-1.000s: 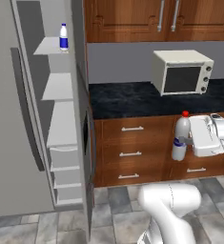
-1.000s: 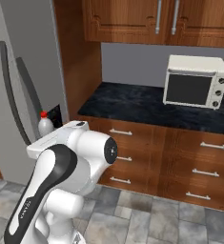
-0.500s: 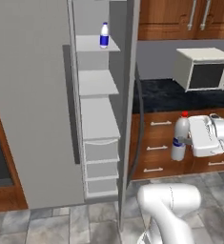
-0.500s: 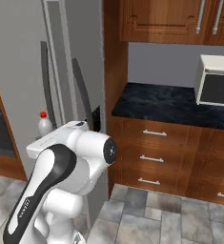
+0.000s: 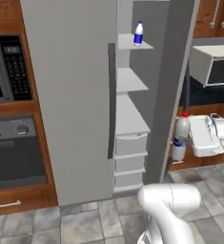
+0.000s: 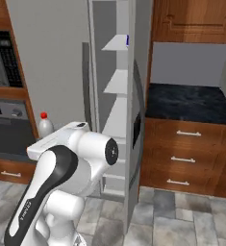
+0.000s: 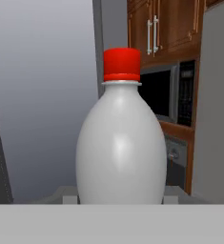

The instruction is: Take the bottled waters from the counter and place them in the freezer to freeze. Close the freezer door after placing the bottles.

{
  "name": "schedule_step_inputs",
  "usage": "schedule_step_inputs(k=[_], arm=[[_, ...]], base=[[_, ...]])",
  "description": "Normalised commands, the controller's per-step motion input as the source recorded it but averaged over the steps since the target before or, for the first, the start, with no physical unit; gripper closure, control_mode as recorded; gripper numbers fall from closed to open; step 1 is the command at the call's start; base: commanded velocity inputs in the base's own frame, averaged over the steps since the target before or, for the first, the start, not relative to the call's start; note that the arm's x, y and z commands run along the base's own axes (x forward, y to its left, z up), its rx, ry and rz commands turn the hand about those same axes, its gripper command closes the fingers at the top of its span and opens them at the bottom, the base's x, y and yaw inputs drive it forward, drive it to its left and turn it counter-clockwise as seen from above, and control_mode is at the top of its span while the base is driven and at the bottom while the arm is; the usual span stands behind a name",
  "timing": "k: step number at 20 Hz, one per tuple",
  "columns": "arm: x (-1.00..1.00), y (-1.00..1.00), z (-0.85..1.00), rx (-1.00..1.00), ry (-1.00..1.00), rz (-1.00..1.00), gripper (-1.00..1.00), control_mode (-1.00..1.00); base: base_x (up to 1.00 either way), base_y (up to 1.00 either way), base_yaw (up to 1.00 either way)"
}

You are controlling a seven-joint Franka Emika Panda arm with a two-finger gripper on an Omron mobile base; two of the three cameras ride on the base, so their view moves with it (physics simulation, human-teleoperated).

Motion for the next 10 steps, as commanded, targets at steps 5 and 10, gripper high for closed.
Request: schedule_step_inputs(k=[5, 10], arm=[[0.0, 0.0, 0.0, 0.0, 0.0, 0.0, 1.0, 1.0], [0.0, 0.0, 0.0, 0.0, 0.0, 0.0, 1.0, 1.0]], base=[[0.24, 0.84, -0.42], [0.21, 0.46, -0.69]])
